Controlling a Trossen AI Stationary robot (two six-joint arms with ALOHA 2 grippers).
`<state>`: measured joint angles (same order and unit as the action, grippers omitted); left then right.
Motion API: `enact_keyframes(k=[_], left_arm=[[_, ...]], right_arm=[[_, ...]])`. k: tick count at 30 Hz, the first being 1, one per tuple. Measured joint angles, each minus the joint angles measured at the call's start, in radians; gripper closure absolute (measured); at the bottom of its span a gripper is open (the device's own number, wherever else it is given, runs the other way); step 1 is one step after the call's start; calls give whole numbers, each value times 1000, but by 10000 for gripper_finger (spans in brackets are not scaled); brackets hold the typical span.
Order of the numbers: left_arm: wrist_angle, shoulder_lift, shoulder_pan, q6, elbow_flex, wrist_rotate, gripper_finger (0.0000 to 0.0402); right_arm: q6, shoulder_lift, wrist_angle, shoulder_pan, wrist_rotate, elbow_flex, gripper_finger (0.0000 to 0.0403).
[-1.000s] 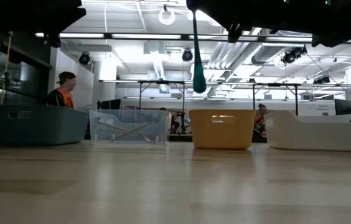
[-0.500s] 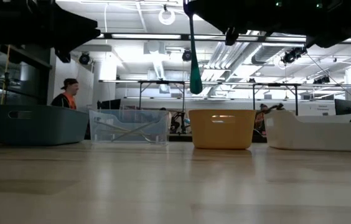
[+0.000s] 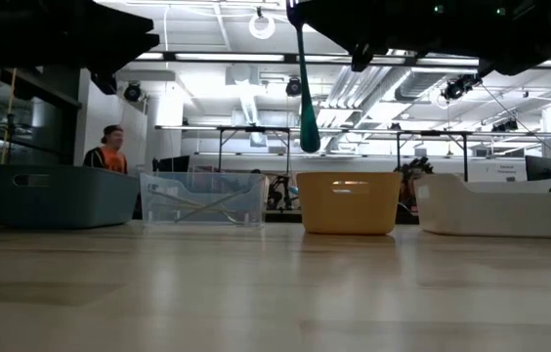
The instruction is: Sort silverware by color (type)
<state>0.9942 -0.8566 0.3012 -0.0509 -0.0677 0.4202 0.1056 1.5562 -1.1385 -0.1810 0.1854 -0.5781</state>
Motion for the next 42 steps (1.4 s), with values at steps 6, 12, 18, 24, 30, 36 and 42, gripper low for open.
enact_keyframes(k=[6, 12, 18, 24, 30, 36, 42], left_arm=[[-4, -23, 0, 0, -13, -57, 291], [-3, -68, 0, 1, -55, -77, 291], [-3, -112, -1, 19, -56, -69, 291], [-3, -137, -1, 53, -56, -68, 291], [-3, -139, -1, 55, -56, -67, 291], [-2, -139, -1, 55, -56, -65, 291], [-3, -139, -1, 55, -56, -65, 291]], right_arm=[[28, 0, 8, 0, 1, 0, 403], [31, 0, 23, 0, -2, 0, 403], [32, 0, 54, -1, -4, 0, 403], [34, 0, 60, -1, -16, 0, 403], [32, 0, 60, -1, -33, 0, 403], [33, 0, 60, -1, -33, 0, 403], [33, 0, 60, -1, -38, 0, 403]])
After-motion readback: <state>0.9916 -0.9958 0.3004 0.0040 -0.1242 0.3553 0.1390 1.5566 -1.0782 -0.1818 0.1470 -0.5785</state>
